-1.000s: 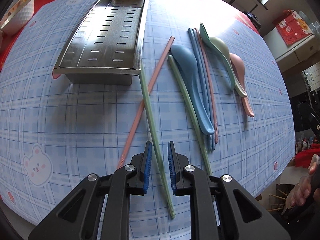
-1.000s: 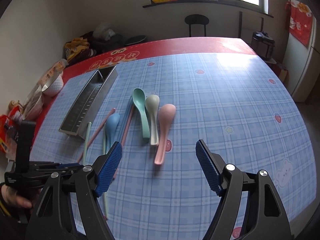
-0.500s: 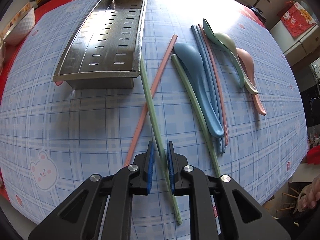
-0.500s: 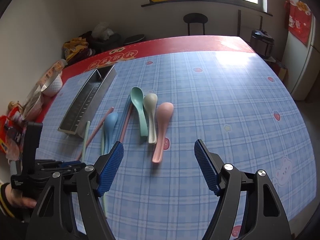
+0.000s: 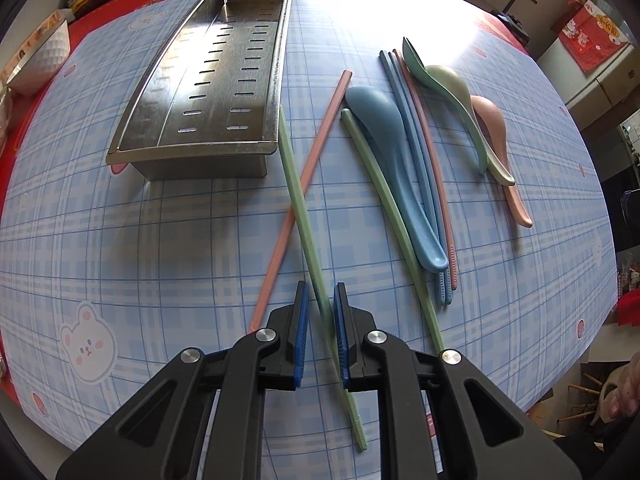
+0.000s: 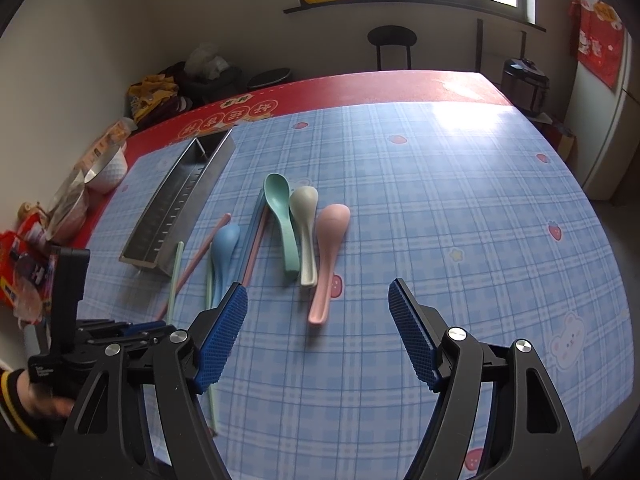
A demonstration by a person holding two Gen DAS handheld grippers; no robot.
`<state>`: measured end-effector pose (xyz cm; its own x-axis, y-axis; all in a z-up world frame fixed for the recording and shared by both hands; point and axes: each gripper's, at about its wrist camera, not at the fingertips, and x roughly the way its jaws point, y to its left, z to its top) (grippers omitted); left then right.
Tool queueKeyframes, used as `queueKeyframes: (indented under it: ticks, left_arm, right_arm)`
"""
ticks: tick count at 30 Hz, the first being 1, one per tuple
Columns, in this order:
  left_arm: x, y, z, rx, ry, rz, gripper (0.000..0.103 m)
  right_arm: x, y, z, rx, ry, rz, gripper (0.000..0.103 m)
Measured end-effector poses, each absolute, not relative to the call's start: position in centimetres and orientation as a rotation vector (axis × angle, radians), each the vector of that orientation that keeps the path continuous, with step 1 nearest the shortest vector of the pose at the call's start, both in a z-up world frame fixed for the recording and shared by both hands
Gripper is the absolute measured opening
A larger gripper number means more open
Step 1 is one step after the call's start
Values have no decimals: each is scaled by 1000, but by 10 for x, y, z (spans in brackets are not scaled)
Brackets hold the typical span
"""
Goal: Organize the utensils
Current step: 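Lower the left tool and grasp a green chopstick, then drop the green chopstick into the caddy with the left tool while the right tool grasps the teal spoon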
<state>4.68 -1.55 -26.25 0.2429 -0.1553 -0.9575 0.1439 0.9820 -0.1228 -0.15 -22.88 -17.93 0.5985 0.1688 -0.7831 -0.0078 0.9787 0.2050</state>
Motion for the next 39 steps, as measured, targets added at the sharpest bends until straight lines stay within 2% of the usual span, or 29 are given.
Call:
queueKeyframes:
  ticks: [5,8,13,18,24,26,31,39]
  left_arm:
    - [46,-12,-263,-26,1308,-211,13]
    - [46,-9,-262,-30,1305,-205,7]
    - [44,-7,-261,-25,1294,-214,6]
    - [41,-2,-252,-13,1273,-218,5]
    - [29,4,-222,11,1168,-279,5]
    - [25,8,-213,10,1135,-285,5]
    - [20,29,-192,-33,1072,-263,5]
    - [19,57,-183,-62,1038,-223,5]
  right_arm:
    - [-3,-230,-178,193,923,102,71]
    - [-3,-231,-176,198,924,98,71]
    - [-5,-232,-176,204,925,96,71]
    - [-4,-230,-177,215,929,105,65]
    - [7,-226,-184,224,933,123,51]
    - [14,-222,-187,210,931,142,42]
    - [42,-203,-199,116,916,235,31]
    - [107,-168,-230,8,967,283,28]
